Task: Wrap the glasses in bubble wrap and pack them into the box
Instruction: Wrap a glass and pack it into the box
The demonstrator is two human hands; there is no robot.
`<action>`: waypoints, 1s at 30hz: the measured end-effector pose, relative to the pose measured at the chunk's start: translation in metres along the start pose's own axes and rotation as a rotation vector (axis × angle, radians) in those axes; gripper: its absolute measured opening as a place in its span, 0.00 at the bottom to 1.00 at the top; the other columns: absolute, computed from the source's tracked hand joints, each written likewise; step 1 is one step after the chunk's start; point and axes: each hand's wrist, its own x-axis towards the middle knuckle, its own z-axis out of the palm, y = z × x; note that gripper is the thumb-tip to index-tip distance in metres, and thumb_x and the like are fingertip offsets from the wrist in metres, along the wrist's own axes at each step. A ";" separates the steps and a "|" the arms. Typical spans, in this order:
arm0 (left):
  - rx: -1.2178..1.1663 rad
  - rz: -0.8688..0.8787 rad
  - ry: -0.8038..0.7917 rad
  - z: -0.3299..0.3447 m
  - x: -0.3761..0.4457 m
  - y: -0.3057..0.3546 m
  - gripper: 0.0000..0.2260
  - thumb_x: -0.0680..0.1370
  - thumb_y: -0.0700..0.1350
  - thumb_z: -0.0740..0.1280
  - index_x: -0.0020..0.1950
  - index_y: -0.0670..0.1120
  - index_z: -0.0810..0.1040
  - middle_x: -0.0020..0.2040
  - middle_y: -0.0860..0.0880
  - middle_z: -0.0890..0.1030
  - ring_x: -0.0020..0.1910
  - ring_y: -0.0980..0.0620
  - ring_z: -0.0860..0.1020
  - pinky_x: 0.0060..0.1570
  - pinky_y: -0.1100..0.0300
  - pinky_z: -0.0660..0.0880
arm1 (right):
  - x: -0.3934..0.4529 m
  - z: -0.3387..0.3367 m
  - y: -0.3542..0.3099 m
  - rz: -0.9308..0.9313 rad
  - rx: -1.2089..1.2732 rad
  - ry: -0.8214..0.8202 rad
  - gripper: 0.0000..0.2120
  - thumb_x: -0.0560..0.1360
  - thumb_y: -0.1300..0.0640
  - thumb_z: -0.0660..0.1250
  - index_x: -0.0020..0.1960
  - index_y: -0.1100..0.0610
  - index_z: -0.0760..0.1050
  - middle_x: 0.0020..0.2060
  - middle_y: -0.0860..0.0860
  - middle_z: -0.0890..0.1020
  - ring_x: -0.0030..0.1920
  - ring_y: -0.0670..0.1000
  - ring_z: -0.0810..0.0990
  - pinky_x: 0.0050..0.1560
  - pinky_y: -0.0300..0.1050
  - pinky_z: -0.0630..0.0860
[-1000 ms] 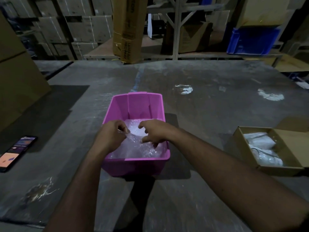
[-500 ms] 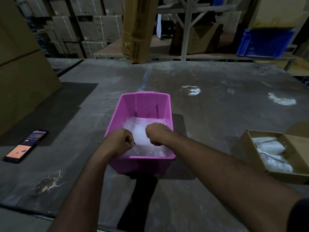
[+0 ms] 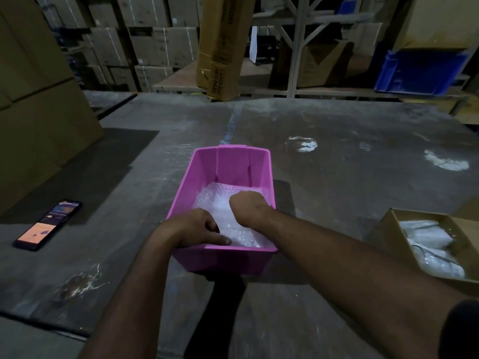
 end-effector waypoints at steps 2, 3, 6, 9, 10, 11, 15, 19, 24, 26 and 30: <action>-0.028 -0.017 -0.004 -0.001 -0.001 0.001 0.29 0.70 0.67 0.74 0.62 0.48 0.81 0.59 0.52 0.83 0.57 0.50 0.81 0.59 0.54 0.76 | -0.003 -0.008 0.007 0.029 0.060 0.127 0.09 0.78 0.68 0.62 0.53 0.59 0.79 0.50 0.54 0.83 0.50 0.57 0.83 0.40 0.48 0.74; -0.068 -0.022 0.012 -0.001 -0.001 0.001 0.33 0.70 0.67 0.74 0.67 0.49 0.78 0.62 0.52 0.81 0.58 0.52 0.79 0.62 0.56 0.75 | -0.006 -0.013 0.012 0.043 0.106 0.201 0.09 0.79 0.67 0.62 0.54 0.59 0.79 0.49 0.55 0.83 0.50 0.57 0.83 0.40 0.48 0.73; -0.287 0.000 0.202 -0.003 0.005 -0.001 0.31 0.69 0.64 0.75 0.65 0.48 0.78 0.58 0.49 0.84 0.54 0.52 0.82 0.60 0.50 0.79 | -0.016 -0.029 0.028 0.082 0.299 0.392 0.09 0.81 0.64 0.60 0.54 0.58 0.79 0.47 0.56 0.83 0.48 0.59 0.83 0.40 0.46 0.69; -0.538 0.058 0.550 -0.011 0.006 0.005 0.22 0.68 0.64 0.74 0.50 0.49 0.81 0.44 0.50 0.85 0.44 0.49 0.83 0.51 0.43 0.82 | -0.034 -0.045 0.048 0.105 0.615 0.545 0.08 0.80 0.62 0.60 0.51 0.55 0.78 0.47 0.54 0.84 0.47 0.59 0.81 0.43 0.50 0.75; -0.620 0.067 0.647 -0.014 0.005 0.010 0.21 0.69 0.63 0.75 0.50 0.49 0.79 0.44 0.50 0.84 0.45 0.50 0.83 0.50 0.44 0.82 | -0.042 -0.048 0.054 0.082 0.749 0.587 0.09 0.80 0.62 0.60 0.50 0.54 0.78 0.46 0.52 0.84 0.46 0.57 0.82 0.45 0.52 0.77; -0.697 0.077 0.720 -0.018 0.005 0.015 0.21 0.69 0.61 0.76 0.53 0.49 0.78 0.47 0.50 0.83 0.47 0.51 0.82 0.51 0.46 0.82 | -0.050 -0.050 0.059 0.056 0.905 0.613 0.09 0.80 0.63 0.60 0.49 0.53 0.78 0.45 0.50 0.84 0.45 0.54 0.82 0.46 0.53 0.79; -0.899 0.178 0.712 -0.021 0.013 0.038 0.36 0.65 0.59 0.78 0.68 0.49 0.70 0.64 0.51 0.78 0.61 0.54 0.78 0.64 0.49 0.78 | -0.098 -0.061 0.075 0.032 1.441 0.641 0.14 0.83 0.66 0.57 0.49 0.53 0.77 0.44 0.48 0.82 0.41 0.46 0.82 0.45 0.47 0.79; -0.916 0.278 0.614 -0.011 0.021 0.065 0.46 0.65 0.58 0.78 0.79 0.53 0.62 0.78 0.51 0.66 0.75 0.53 0.66 0.73 0.49 0.67 | -0.136 -0.063 0.102 0.060 1.763 0.701 0.12 0.84 0.65 0.56 0.49 0.55 0.77 0.35 0.48 0.80 0.34 0.48 0.81 0.42 0.48 0.80; -0.757 0.424 0.448 -0.011 0.030 0.113 0.47 0.65 0.62 0.77 0.80 0.56 0.60 0.75 0.60 0.68 0.72 0.58 0.65 0.69 0.55 0.66 | -0.165 -0.058 0.143 0.085 1.846 0.707 0.09 0.78 0.59 0.69 0.57 0.56 0.74 0.46 0.52 0.80 0.36 0.46 0.80 0.34 0.43 0.79; -0.681 0.502 0.360 -0.014 0.031 0.134 0.40 0.65 0.66 0.77 0.72 0.53 0.72 0.66 0.58 0.77 0.64 0.58 0.74 0.63 0.58 0.71 | -0.176 -0.058 0.160 0.125 1.852 0.729 0.18 0.73 0.60 0.72 0.61 0.56 0.73 0.53 0.52 0.82 0.43 0.46 0.82 0.33 0.40 0.78; -0.750 0.670 0.075 -0.012 0.025 0.187 0.13 0.72 0.48 0.76 0.46 0.40 0.80 0.37 0.50 0.79 0.37 0.55 0.78 0.42 0.61 0.78 | -0.192 -0.054 0.200 0.199 1.883 0.851 0.20 0.72 0.63 0.74 0.62 0.53 0.75 0.62 0.55 0.81 0.56 0.55 0.84 0.55 0.57 0.81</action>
